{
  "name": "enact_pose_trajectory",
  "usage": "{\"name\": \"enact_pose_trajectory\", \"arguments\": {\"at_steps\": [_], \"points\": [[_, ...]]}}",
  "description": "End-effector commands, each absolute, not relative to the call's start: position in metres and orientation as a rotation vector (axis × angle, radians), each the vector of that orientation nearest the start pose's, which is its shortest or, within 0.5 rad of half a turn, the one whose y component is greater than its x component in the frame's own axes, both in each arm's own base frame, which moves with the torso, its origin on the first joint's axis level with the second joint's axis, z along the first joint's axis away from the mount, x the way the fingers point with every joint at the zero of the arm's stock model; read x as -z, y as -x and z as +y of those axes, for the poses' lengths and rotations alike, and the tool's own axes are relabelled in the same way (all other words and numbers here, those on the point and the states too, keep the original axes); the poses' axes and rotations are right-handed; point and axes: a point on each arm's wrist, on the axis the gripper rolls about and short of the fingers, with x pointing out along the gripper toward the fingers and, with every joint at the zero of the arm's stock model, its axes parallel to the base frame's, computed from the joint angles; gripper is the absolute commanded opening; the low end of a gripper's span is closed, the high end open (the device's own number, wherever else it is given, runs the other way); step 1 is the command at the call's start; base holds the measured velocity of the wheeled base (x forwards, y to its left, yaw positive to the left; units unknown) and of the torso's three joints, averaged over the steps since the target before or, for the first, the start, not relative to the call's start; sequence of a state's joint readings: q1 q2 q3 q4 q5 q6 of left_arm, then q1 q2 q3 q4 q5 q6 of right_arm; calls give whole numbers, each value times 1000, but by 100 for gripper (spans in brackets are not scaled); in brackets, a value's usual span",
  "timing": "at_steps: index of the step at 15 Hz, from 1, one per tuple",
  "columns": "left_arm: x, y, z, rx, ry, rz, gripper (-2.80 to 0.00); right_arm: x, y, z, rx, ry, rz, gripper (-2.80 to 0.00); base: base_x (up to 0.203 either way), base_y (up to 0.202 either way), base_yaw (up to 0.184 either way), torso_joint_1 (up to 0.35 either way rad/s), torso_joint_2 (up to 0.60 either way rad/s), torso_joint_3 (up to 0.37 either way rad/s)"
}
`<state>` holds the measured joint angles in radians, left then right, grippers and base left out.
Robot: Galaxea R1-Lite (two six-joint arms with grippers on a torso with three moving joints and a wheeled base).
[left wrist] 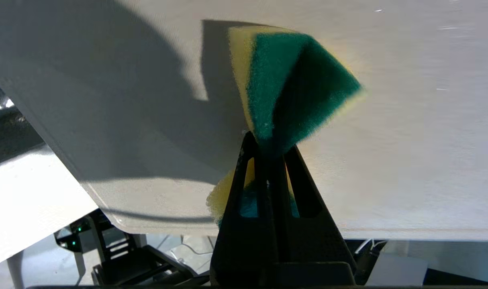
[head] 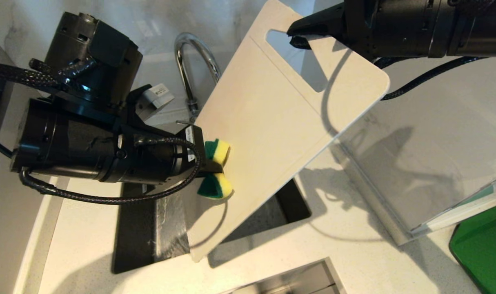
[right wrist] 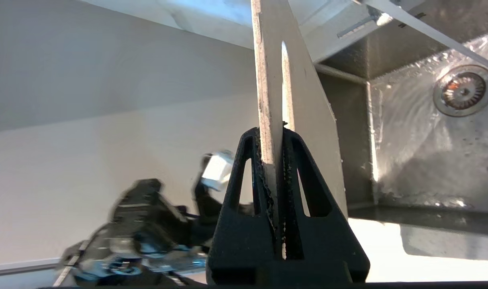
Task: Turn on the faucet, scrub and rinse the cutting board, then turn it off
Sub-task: Scrub the cutting board underwater
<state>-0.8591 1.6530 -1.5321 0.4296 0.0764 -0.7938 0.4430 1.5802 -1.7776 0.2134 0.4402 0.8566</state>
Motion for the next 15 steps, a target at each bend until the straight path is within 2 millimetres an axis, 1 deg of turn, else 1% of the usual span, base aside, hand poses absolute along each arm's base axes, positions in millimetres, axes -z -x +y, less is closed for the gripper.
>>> {"name": "enact_pose_trajectory", "arguments": {"at_steps": [1,9,11,15], "points": [[-290,-195,-221,486,475,793,-280,-409,-228,119,-827,-805,388,-280,0,0,0,0,0,0],[-260,-195,-212,425,464,839,-280,-411,-226,118,-829,-808,384,-280,0,0,0,0,0,0],[-252,-194,-203,403,467,842,-280,-411,-225,118,-828,-808,381,-280,0,0,0,0,0,0],[-234,-191,-174,340,490,840,-280,-413,-222,116,-831,-809,376,-280,0,0,0,0,0,0]]}}
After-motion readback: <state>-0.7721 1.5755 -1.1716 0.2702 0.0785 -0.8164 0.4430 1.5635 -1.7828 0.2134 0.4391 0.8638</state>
